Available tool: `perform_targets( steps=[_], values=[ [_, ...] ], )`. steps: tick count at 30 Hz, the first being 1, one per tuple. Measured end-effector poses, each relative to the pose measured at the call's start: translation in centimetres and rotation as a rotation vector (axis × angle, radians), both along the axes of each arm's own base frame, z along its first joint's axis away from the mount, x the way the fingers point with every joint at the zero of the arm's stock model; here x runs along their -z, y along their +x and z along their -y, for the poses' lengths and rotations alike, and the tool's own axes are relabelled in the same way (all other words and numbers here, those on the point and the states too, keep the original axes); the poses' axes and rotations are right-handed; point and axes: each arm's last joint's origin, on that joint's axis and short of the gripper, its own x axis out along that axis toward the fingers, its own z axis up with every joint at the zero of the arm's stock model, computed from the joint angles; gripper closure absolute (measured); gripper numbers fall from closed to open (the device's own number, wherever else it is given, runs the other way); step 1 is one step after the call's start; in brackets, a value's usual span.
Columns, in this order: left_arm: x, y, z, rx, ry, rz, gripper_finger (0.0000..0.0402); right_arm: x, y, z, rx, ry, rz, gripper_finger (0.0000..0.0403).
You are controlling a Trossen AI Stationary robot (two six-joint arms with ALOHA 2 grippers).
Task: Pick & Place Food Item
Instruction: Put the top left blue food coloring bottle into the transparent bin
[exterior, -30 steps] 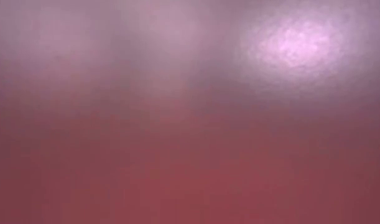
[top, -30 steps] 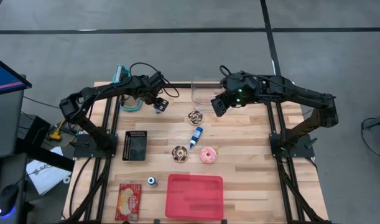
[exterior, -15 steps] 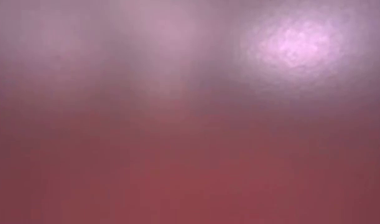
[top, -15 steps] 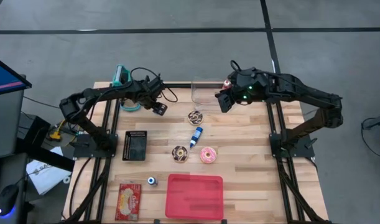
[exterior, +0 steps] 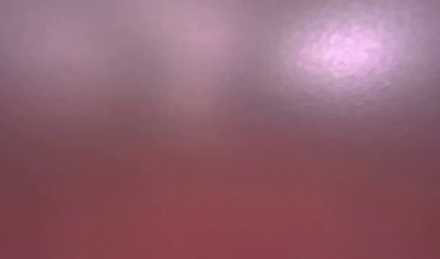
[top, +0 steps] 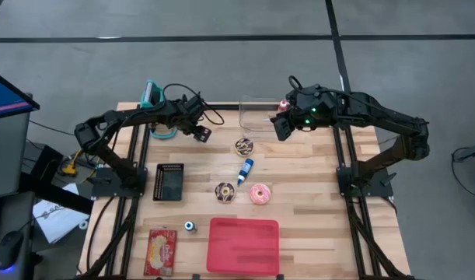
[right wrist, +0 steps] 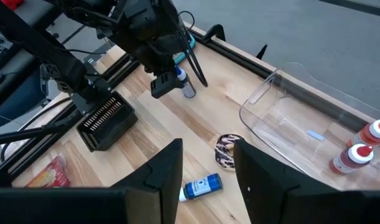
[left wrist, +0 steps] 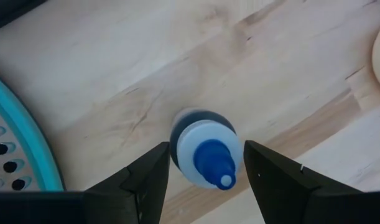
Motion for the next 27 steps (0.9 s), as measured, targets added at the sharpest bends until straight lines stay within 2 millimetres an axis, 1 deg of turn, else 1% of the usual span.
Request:
perform_targets(
  steps=[9,19,27],
  values=[
    [-0.04,0.07,-0.07,-0.003,0.011,0.006,0.0204,-0.01,-0.02,0.06,0.002,0.000,0.000,0.0267],
    [-0.05,0.08,-0.08,-0.003,0.011,0.007,0.0258,-0.01,-0.02,0.06,0.003,0.000,0.000,0.0267],
    [-0.13,0.06,-0.06,-0.003,0.012,0.009,0.0263,-0.01,-0.02,0.06,0.008,0.005,0.003,0.0267]
  ],
)
